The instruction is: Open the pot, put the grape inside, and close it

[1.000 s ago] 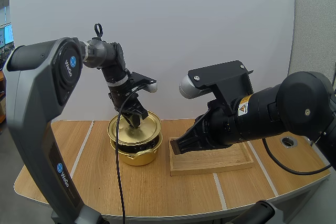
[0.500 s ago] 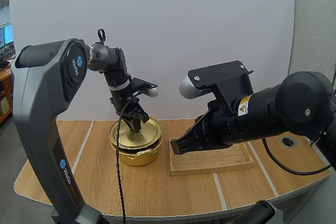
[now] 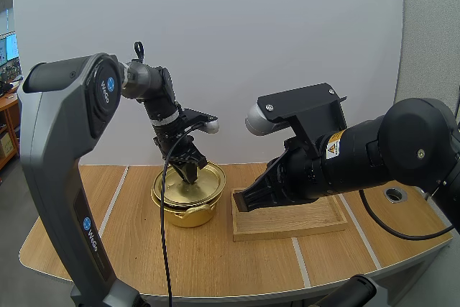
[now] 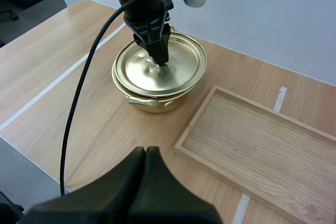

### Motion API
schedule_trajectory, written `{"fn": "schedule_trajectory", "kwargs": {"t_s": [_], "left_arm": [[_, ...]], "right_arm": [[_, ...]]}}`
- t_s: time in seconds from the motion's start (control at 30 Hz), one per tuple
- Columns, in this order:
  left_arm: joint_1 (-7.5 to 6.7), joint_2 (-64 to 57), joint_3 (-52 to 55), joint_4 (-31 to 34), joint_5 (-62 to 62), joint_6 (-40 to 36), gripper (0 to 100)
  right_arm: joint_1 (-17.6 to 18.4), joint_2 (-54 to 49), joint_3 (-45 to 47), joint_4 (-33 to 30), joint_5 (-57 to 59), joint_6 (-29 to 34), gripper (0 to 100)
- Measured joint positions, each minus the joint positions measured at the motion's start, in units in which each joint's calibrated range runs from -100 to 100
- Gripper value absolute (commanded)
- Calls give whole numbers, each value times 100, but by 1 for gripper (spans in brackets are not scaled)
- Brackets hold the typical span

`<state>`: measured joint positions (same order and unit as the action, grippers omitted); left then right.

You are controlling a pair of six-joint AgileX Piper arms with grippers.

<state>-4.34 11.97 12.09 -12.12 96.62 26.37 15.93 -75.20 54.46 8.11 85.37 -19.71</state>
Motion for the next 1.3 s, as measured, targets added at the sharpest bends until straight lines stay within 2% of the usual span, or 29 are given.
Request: {"fn": "schedule_trajectory", "kwargs": {"t_s": [1.1,1.13,1.2,1.27,1.3], "left_arm": [[0,181,-54,176,147,0,0],[0,181,-54,176,147,0,2],[0,181,-54,176,164,0,12],[0,181,-54,176,164,0,30],[0,181,-54,176,181,0,43]], "right_arm": [[0,0,0,0,0,0,0],[0,0,0,0,0,0,0],[0,0,0,0,0,0,0],[0,0,0,0,0,0,0],[0,0,0,0,0,0,0]]}}
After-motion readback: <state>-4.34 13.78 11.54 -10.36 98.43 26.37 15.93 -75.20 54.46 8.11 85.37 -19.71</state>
